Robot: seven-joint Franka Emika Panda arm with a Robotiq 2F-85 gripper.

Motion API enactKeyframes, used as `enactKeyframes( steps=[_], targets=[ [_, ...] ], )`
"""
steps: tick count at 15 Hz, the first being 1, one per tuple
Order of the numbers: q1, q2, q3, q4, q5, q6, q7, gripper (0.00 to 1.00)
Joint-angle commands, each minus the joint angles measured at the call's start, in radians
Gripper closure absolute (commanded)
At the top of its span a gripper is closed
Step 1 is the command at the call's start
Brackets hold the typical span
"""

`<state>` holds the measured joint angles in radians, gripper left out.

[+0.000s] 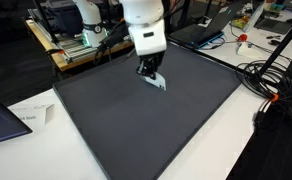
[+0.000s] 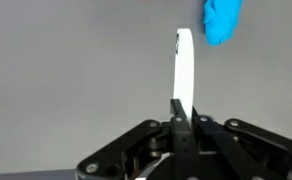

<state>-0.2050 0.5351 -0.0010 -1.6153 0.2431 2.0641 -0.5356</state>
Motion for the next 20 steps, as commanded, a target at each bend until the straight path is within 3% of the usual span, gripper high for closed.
enactKeyframes(
  steps=[1, 6, 12, 20],
  targets=[
    [0.003, -0.029, 0.016, -0.039, -0.021, 0.008, 0.005, 0.96],
    [0.014, -0.082, 0.012, -0.109, -0.027, 0.020, 0.004, 0.99],
    [0.105, -0.279, 0.009, -0.363, -0.159, 0.126, 0.079, 0.99],
    [0.176, -0.507, 0.022, -0.667, -0.200, 0.306, 0.190, 0.99]
  ],
)
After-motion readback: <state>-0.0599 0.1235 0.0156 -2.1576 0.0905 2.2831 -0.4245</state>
